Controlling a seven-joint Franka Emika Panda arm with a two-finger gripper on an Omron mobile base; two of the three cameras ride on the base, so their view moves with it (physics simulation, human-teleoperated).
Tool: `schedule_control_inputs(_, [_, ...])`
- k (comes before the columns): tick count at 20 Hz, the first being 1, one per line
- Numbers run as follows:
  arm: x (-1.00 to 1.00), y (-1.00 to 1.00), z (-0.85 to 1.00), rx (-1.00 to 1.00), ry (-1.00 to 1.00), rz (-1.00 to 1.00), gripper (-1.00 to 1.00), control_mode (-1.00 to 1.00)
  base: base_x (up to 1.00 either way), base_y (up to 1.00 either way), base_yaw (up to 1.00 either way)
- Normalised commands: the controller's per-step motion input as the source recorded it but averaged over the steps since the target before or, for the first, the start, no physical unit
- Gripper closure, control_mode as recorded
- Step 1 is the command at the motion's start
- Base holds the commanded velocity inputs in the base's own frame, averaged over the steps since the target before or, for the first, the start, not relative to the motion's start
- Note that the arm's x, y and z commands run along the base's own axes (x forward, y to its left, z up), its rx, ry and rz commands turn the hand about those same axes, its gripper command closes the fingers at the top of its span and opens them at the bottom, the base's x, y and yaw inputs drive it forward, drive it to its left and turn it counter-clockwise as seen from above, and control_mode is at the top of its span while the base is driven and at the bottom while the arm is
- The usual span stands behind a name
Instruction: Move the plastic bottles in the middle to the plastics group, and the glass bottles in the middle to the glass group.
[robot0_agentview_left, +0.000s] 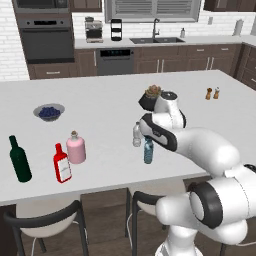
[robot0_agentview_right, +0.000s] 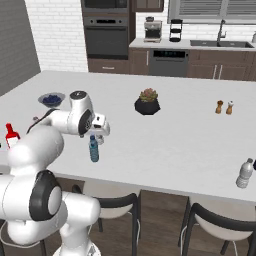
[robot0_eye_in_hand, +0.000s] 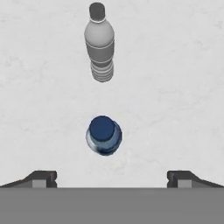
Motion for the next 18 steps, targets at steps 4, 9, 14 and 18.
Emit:
schedule_control_inputs(4, [0.00, 0.06, -0.32, 0.00, 0.00, 0.04, -1.00, -1.00, 0.00, 0.00, 0.00])
schedule_control_inputs(9, [0.00, 0.11, -0.36, 0.00, 0.00, 0.02, -1.00, -1.00, 0.00, 0.00, 0.00])
schedule_control_inputs(14, [0.16, 0.01, -0.06, 0.00, 0.00, 0.00, -1.00, -1.00, 0.00, 0.00, 0.00])
schedule_control_inputs(18, [0.14, 0.00, -0.04, 0.00, 0.00, 0.00, -1.00, -1.00, 0.00, 0.00, 0.00])
